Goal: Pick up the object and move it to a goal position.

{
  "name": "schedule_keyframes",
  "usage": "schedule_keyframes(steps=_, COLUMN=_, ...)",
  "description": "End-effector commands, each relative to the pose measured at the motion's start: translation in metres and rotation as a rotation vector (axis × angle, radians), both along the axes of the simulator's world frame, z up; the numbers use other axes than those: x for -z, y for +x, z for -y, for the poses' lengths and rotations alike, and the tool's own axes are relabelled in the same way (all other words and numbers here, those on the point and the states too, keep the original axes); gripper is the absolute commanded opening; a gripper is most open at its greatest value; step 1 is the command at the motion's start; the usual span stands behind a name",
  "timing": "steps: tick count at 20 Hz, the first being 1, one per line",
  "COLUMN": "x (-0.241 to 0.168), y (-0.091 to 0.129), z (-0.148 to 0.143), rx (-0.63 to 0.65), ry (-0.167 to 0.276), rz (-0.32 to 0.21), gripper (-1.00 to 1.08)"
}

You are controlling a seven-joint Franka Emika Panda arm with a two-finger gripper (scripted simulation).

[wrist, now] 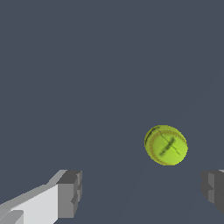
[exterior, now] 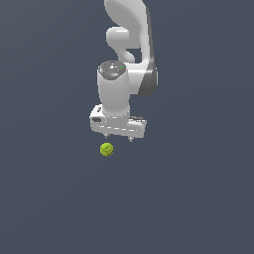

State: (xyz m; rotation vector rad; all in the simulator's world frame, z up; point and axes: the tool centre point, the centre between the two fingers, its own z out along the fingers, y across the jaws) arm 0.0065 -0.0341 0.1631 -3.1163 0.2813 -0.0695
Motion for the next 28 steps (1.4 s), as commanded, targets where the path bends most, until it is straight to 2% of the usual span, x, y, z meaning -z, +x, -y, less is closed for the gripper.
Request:
schedule_keyframes(steps=1, x=0.011, y=-0.002, z=0.010, rx=0.066, ry=0.003, rz=-0.008, gripper=1.00)
schedule_keyframes(steps=8, x=0.047, y=-0.009, z=0.044, rx=0.279, ry=0.006, rz=-0.032, gripper=1.00)
schedule_keyframes(steps=14, x=0.066, y=-0.015, z=0.061, rx=0.391, ry=0.003, rz=-0.043, gripper=1.00)
schedule_keyframes(steps=23, x=0.072, y=-0.017, z=0.067, rx=0.423, ry=0.002, rz=-0.046, gripper=1.00)
schedule_keyframes(steps=28, x=0.090, y=-0.018, z=0.067, rx=0.425, ry=0.002, rz=-0.046, gripper=1.00)
